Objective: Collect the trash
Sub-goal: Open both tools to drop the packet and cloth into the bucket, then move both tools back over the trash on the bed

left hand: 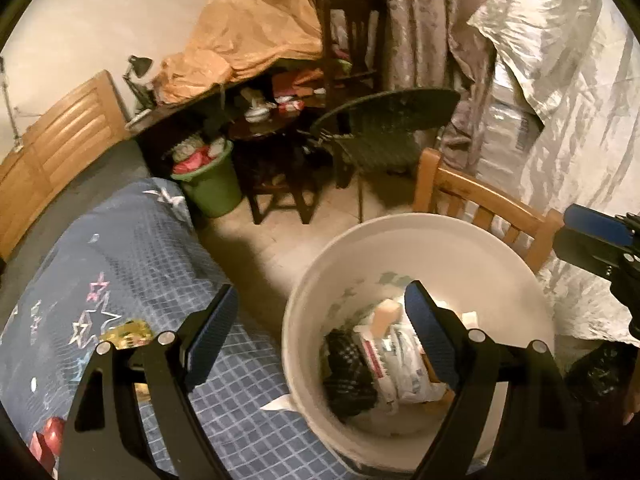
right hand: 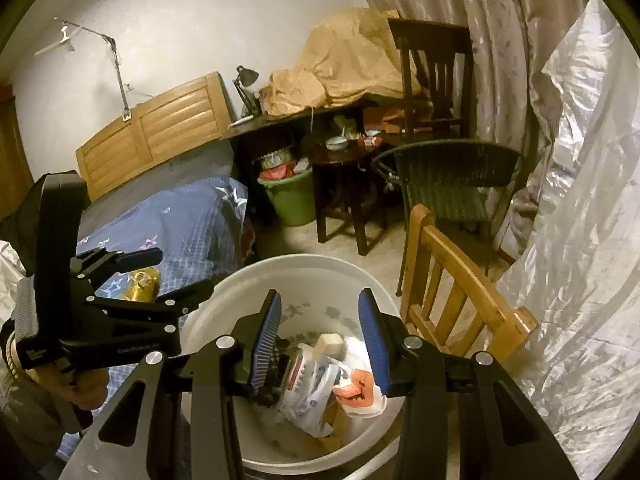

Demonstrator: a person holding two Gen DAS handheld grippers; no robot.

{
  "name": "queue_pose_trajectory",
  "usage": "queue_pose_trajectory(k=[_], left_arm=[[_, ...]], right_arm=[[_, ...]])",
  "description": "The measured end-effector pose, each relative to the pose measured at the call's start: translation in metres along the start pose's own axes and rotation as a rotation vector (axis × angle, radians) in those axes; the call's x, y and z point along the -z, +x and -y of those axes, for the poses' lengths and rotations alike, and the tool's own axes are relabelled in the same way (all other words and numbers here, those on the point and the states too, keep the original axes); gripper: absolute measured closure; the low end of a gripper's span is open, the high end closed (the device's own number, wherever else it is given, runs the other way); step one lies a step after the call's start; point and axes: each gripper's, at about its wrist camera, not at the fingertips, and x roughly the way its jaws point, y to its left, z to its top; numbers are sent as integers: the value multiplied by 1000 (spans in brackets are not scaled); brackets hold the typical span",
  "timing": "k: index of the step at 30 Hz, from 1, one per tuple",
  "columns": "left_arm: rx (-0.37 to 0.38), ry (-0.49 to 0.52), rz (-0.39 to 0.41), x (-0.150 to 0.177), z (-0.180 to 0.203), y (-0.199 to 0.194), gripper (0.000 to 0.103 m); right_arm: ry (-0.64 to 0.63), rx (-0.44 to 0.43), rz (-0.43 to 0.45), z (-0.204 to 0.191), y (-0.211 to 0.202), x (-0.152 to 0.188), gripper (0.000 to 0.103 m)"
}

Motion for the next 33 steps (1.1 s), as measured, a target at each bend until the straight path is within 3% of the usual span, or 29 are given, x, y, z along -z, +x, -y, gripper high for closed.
queue_pose_trajectory(k=[3, 8, 11, 19, 33], left_arm=[[-38, -36, 37, 11, -12, -15, 17], [-106, -100, 77, 41, -41, -43, 11], [-143, -155, 79, 62, -66, -61, 8], [-221, -293, 93, 112, -132, -112, 6], [-422, -536, 117, 209, -246, -209, 6]], right_arm=[[9, 9, 49, -10, -7, 5, 35], [-27, 29, 135, -40, -19, 22, 20], [-38, 37, 200, -60, -28, 33, 5], [-117, 3, 292, -127, -42, 54, 5], [-273, -232, 187, -268, -20, 85, 5]])
